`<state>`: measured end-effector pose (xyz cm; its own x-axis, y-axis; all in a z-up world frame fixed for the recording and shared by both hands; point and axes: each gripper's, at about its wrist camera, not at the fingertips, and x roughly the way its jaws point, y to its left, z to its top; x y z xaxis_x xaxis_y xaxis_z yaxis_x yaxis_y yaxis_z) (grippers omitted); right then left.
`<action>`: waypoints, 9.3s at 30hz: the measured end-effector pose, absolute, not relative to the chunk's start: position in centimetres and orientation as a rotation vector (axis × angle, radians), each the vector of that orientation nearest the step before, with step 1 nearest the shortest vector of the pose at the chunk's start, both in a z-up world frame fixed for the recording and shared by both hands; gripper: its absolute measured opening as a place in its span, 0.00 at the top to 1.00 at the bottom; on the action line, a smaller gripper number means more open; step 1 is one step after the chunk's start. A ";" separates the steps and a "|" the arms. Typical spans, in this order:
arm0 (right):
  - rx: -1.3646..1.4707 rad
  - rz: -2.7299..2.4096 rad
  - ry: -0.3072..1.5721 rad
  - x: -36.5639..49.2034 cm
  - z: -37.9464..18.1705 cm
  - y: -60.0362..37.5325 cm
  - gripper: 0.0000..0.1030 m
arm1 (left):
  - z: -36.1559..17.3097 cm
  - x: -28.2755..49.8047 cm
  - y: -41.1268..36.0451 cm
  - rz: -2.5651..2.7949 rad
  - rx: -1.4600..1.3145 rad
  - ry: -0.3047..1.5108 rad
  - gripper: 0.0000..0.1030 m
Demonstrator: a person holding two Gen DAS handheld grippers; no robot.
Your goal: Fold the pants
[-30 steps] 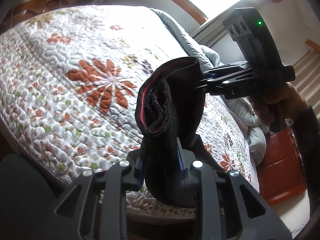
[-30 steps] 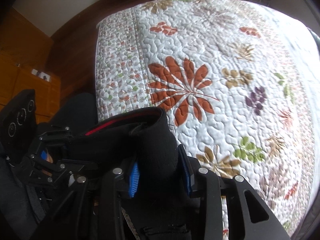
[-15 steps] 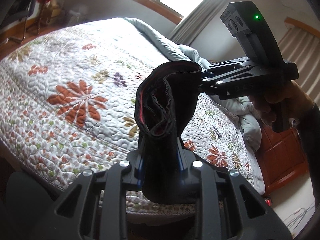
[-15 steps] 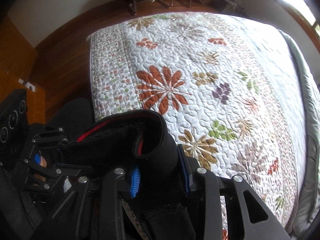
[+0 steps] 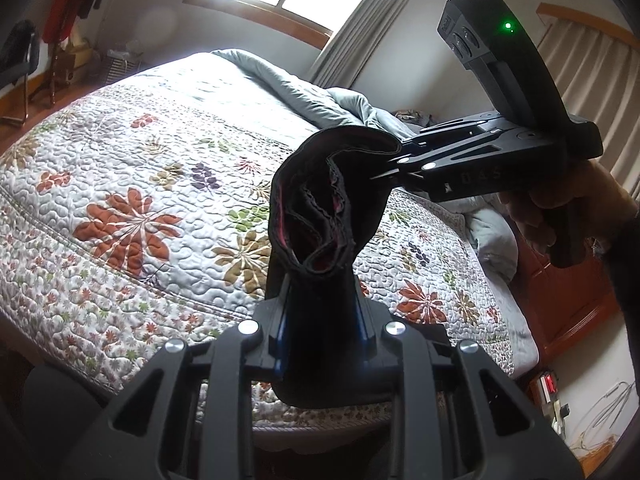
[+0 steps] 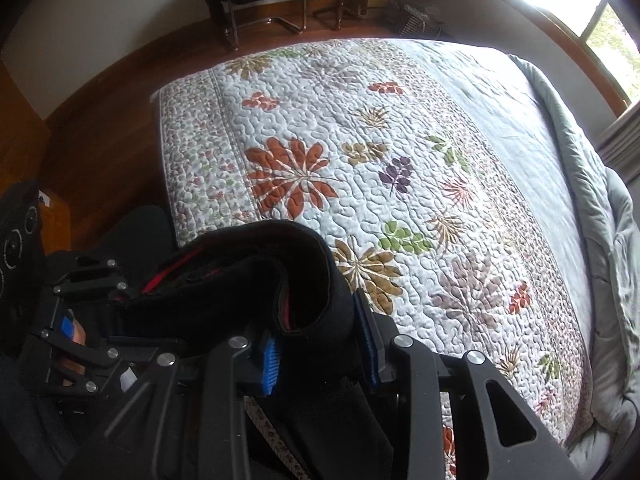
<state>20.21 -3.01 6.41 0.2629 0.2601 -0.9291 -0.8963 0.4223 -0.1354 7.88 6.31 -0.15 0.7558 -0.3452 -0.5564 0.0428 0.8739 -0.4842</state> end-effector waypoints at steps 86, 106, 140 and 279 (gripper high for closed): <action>-0.465 0.831 0.992 23.7 -0.3 -26.9 0.71 | -4.8 13.3 -15.1 -0.476 -0.187 0.820 0.75; -0.304 0.826 1.094 25.4 -10.3 -34.8 0.71 | -13.5 15.7 -22.2 -0.515 -0.093 0.996 0.73; 0.745 0.691 1.167 20.9 -17.6 -43.4 0.15 | -13.6 13.6 -11.3 -0.625 -0.327 0.989 0.14; 0.773 0.571 1.279 21.2 -20.4 -50.3 0.14 | -23.7 25.0 -6.4 -0.769 -0.762 1.456 0.06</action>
<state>21.23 -50.25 -20.42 0.2115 0.7541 -0.6217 0.0411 0.6287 0.7766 25.01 -6.41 -23.71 -0.0222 -0.8295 -0.5581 -0.0066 0.5583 -0.8296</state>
